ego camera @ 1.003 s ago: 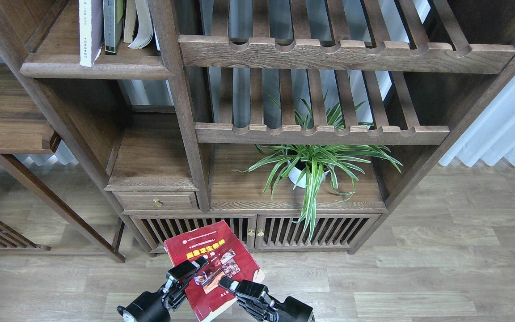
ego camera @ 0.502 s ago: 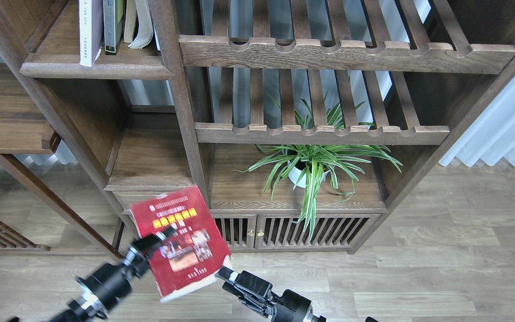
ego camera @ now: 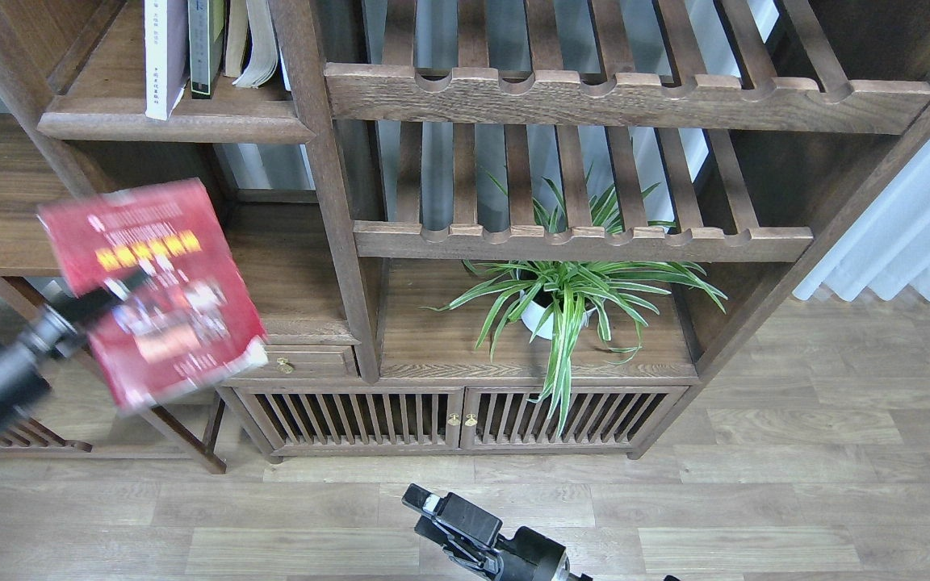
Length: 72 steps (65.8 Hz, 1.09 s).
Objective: Organize books on shelf
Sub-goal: 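Carry the red book with the left gripper up to the top shelf, then place the red book on the top shelf with the left gripper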
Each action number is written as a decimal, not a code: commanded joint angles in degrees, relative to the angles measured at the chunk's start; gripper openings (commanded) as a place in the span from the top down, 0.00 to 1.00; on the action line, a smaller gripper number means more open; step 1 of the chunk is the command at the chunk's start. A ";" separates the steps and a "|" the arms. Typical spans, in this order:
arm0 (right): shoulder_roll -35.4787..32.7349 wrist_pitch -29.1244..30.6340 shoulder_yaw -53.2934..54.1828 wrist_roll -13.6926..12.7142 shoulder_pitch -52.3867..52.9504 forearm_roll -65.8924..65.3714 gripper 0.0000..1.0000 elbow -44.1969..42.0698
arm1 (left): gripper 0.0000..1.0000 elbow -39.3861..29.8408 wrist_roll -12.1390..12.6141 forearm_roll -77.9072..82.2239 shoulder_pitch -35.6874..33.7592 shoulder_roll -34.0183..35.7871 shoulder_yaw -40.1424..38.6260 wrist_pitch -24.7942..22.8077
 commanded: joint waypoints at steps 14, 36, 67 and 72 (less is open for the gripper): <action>0.00 0.00 -0.08 0.09 0.03 0.00 0.00 -0.42 | 0.94 4.22 2.25 1.24 -14.59 4.66 -1.16 0.01; 0.00 0.00 -0.08 0.00 0.03 0.09 0.00 -0.34 | 0.94 16.09 3.75 13.28 -34.72 3.70 5.88 0.01; 0.00 0.00 -0.08 0.09 0.03 0.18 0.00 -0.25 | 0.94 29.63 4.37 35.87 -55.91 -10.27 15.90 0.01; 0.00 0.00 -0.08 0.09 0.02 0.18 0.00 -0.16 | 0.94 31.48 4.28 38.24 -57.40 -13.00 15.90 0.01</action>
